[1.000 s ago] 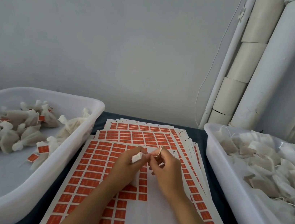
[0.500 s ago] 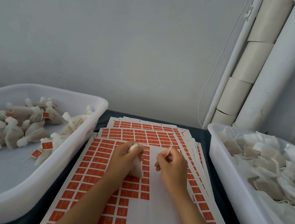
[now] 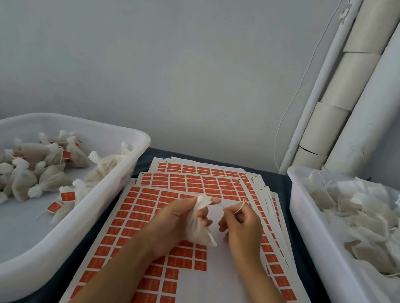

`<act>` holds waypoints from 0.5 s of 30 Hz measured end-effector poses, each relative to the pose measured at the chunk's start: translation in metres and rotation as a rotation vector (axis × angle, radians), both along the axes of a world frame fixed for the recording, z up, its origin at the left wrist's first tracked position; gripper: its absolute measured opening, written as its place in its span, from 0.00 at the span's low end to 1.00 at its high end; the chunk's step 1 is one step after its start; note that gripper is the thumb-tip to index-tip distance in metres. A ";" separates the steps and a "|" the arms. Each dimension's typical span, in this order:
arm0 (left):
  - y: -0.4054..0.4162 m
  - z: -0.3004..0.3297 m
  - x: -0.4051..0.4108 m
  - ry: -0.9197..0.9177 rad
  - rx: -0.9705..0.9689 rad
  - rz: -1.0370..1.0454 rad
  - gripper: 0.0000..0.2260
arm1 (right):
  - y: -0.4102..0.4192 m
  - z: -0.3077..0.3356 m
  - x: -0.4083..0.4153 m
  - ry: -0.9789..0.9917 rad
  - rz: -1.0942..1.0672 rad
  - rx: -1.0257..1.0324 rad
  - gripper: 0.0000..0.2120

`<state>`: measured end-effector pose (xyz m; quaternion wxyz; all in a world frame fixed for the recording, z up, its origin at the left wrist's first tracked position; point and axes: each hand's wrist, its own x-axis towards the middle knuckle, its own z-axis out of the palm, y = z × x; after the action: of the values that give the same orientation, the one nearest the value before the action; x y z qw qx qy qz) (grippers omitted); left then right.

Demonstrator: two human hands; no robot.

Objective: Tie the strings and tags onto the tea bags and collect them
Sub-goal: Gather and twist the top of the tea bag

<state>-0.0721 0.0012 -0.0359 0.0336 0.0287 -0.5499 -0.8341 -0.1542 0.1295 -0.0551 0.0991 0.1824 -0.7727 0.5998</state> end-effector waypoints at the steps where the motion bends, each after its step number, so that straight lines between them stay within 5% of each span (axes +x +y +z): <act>1: 0.001 0.000 0.000 -0.046 -0.006 -0.006 0.15 | 0.001 0.000 -0.002 -0.028 -0.022 -0.028 0.06; 7: 0.006 0.004 0.000 -0.100 -0.059 -0.019 0.21 | -0.003 0.000 0.001 -0.081 -0.067 -0.079 0.05; 15: 0.002 0.001 0.003 0.012 -0.133 0.156 0.12 | -0.003 -0.001 0.008 0.036 0.016 0.070 0.06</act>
<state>-0.0690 0.0028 -0.0354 0.1038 0.0642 -0.6000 -0.7906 -0.1460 0.1270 -0.0562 0.1020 0.2025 -0.7898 0.5700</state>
